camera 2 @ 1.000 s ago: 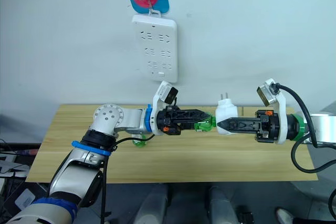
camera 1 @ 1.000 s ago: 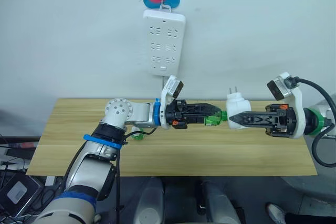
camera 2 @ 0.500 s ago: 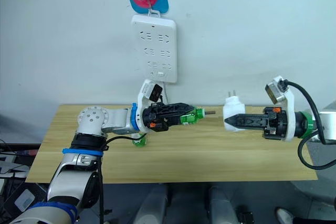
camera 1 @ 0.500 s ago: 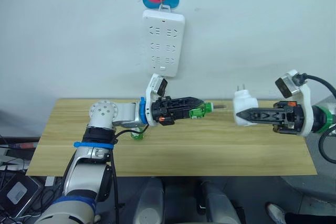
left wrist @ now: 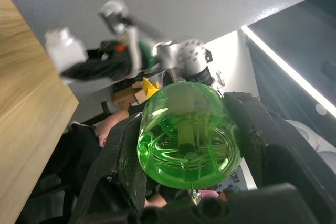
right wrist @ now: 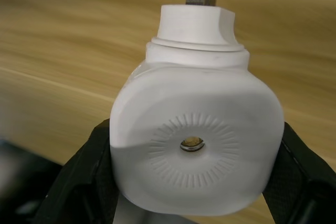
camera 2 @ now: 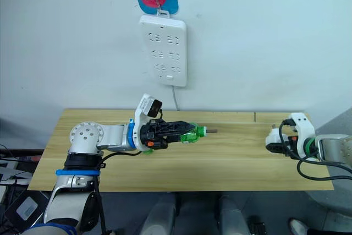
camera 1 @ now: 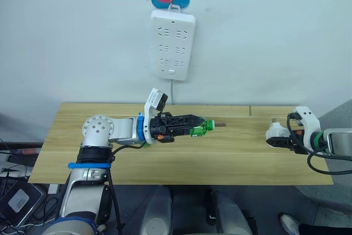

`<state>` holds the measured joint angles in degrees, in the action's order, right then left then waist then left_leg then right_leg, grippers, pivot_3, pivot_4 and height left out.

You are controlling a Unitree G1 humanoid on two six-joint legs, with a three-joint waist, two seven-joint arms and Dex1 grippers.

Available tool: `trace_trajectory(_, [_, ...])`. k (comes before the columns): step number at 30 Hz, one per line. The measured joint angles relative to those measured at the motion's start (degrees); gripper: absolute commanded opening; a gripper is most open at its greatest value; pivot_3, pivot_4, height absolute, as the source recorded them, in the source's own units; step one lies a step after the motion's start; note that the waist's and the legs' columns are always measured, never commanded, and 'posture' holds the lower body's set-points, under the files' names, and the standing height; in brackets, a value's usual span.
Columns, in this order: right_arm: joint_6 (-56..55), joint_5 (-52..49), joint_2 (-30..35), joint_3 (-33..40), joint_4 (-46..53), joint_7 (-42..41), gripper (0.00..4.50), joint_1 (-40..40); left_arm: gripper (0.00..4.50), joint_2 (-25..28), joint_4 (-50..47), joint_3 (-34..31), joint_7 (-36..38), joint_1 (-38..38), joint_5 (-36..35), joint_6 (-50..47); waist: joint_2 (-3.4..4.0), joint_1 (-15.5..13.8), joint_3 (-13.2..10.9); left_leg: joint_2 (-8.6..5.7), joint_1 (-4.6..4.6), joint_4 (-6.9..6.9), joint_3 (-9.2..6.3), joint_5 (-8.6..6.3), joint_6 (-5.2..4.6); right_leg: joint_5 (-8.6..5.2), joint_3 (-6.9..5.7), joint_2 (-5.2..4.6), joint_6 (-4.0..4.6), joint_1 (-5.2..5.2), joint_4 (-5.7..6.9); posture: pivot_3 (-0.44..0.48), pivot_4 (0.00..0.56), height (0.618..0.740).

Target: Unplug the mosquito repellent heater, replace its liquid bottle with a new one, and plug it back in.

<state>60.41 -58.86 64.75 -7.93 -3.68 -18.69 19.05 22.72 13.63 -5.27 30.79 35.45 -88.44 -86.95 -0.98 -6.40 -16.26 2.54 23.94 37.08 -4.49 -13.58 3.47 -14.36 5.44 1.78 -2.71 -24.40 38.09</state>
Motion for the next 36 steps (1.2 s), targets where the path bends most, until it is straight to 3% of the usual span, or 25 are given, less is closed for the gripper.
trace_trajectory(3, [-4.2,11.4,-3.7,-1.9,-6.1,-1.3,3.1,0.6,2.26,0.0,-1.7,-0.2,-0.2,-0.7,0.0,0.0,-0.01,0.0,0.0,0.01,-0.05,-0.05,0.01,0.0,-0.01,0.0,0.02,0.0,0.0,0.01,0.0,0.32,0.28,0.74])
trace_trajectory(7, [-4.8,19.2,-7.6,-2.6,-13.1,-3.5,3.1,1.5,2.26,0.4,-2.7,-0.2,-0.2,-1.9,0.8,-0.1,0.01,-0.1,0.0,0.0,-0.05,-0.06,0.03,0.01,0.02,0.11,0.06,0.0,0.18,0.01,0.01,0.325,0.285,0.74])
trace_trajectory(15, [-6.0,28.5,-10.3,-2.5,-18.8,-10.2,3.1,2.5,2.26,0.6,-4.0,-0.3,-0.2,-2.1,1.2,0.1,0.0,-0.2,0.0,0.0,-0.05,-0.06,0.03,0.02,0.03,0.11,0.06,0.0,0.19,0.02,0.0,0.333,0.294,0.74])
trace_trajectory(19, [-6.0,31.2,-10.5,-2.2,-19.1,-13.5,4.32,2.4,2.26,0.6,-4.0,-0.3,0.0,-2.1,2.0,0.1,-0.01,-0.2,0.0,0.0,-0.06,-0.07,0.03,0.02,0.03,0.12,0.06,0.0,0.19,0.02,0.0,0.323,0.293,0.74])
trace_trajectory(24, [-3.4,31.7,-8.9,1.2,-14.6,-16.4,4.42,0.8,2.26,0.5,-4.0,-0.3,0.6,-2.1,3.1,0.1,0.03,-0.3,0.0,-0.02,-0.05,-0.08,0.03,0.02,0.03,0.11,0.06,-0.01,0.19,0.02,-0.01,0.311,0.281,0.74])
trace_trajectory(30, [10.6,25.7,-3.3,14.8,1.9,-18.4,4.42,-2.1,2.26,0.2,-4.1,-0.4,3.9,-2.1,7.1,3.0,0.04,-0.1,0.0,0.02,-0.06,-0.1,0.02,0.02,0.04,0.11,0.05,0.0,0.18,0.03,-0.02,0.275,0.27,0.74])
trace_trajectory(32, [17.4,21.4,-6.2,21.5,6.0,-18.2,4.42,0.2,2.26,0.1,-6.0,0.2,7.3,-2.5,11.2,7.7,0.03,0.0,0.0,0.06,-0.07,-0.1,0.01,0.06,0.13,0.12,0.04,0.03,0.2,0.03,-0.02,0.257,0.27,0.74])
trace_trajectory(36, [30.4,4.6,-18.6,39.3,12.4,-15.2,4.42,2.9,2.26,-4.1,-14.7,5.0,13.9,-4.1,29.5,32.4,0.02,-0.9,0.0,0.03,-0.06,-0.2,0.01,0.23,0.49,0.15,0.03,-0.01,0.24,0.09,-0.12,0.252,0.273,0.74])
